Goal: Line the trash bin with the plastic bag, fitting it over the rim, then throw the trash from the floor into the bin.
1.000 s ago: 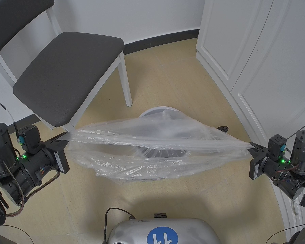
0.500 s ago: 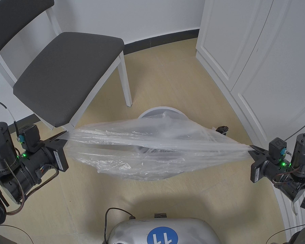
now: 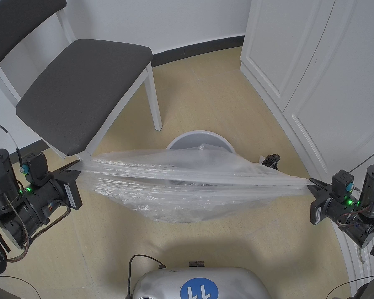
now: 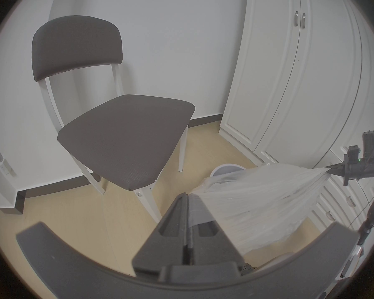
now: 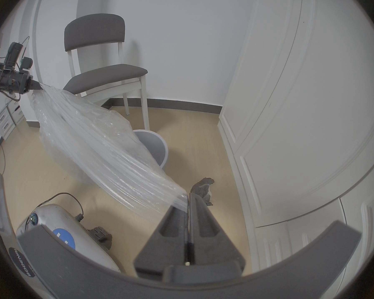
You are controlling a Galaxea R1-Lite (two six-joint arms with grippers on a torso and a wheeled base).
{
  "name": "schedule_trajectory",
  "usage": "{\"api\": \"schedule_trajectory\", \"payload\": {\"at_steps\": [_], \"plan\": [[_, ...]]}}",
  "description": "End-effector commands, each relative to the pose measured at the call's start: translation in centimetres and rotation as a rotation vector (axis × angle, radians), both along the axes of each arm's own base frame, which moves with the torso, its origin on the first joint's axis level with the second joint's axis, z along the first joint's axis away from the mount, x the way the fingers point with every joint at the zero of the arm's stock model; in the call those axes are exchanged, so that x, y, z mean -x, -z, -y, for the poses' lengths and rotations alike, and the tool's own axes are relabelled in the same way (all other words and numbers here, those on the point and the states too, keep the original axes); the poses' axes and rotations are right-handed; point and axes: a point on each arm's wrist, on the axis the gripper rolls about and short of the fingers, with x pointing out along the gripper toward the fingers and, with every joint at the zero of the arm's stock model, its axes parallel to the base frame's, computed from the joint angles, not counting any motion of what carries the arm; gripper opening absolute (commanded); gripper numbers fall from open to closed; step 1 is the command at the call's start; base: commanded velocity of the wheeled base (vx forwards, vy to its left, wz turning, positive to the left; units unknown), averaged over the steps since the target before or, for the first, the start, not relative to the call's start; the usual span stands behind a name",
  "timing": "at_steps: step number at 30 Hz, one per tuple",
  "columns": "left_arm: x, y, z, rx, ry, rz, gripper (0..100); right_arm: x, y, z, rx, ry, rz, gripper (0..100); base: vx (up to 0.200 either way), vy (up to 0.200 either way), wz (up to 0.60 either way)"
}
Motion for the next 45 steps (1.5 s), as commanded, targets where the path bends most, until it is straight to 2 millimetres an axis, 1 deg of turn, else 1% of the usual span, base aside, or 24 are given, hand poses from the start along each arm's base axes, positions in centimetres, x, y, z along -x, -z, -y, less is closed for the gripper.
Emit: {"api": "schedule_trajectory", "payload": {"at_steps": [1, 6, 15, 21, 24, 26, 33, 37, 43, 45], "plan": [[0.1, -0.2, -0.3, 0.005, -0.013, 0.012, 0, 0.0, -0.1, 0.3, 0.002, 0.017, 0.006, 0, 0.0, 0.0, 0.0], [0.0, -0.3, -0.4, 0.005, -0.022, 0.015, 0, 0.1, -0.3, 0.5, 0.001, 0.019, 0.013, 0, 0.0, 0.0, 0.0], [0.2, -0.1, 0.3, 0.014, 0.019, 0.028, 0, 0.4, -0.4, 0.2, 0.006, -0.004, 0.022, 0, 0.0, 0.0, 0.0], [1.5, 0.4, 1.4, 0.014, 0.114, 0.024, 0, 1.3, -0.4, -0.2, 0.017, -0.051, 0.028, 0, 0.0, 0.0, 0.0], [2.6, 0.7, 2.3, 0.012, 0.186, 0.018, 0, 1.9, -0.1, -0.8, 0.027, -0.097, 0.02, 0, 0.0, 0.0, 0.0], [3.0, 1.0, 2.6, 0.009, 0.214, 0.011, 0, 2.1, 0.0, -1.0, 0.029, -0.111, 0.016, 0, 0.0, 0.0, 0.0], [3.8, 1.5, 3.7, 0.003, 0.287, -0.009, 0, 2.3, 0.2, -1.5, 0.035, -0.138, 0.008, 0, 0.0, 0.0, 0.0], [4.7, 1.8, 4.8, 0.005, 0.363, -0.027, 0, 2.4, 0.4, -1.9, 0.04, -0.158, -0.003, 0, 0.0, 0.0, 0.0], [5.4, 1.6, 5.8, 0.059, 0.423, -0.023, 0, 2.3, 0.6, -2.5, 0.023, -0.187, -0.01, 0, 0.0, 0.0, 0.0], [5.5, 1.6, 6.1, 0.072, 0.437, -0.025, 0, 2.6, 0.5, -3.0, -0.009, -0.231, -0.016, 0, 0.0, 0.0, 0.0]]}}
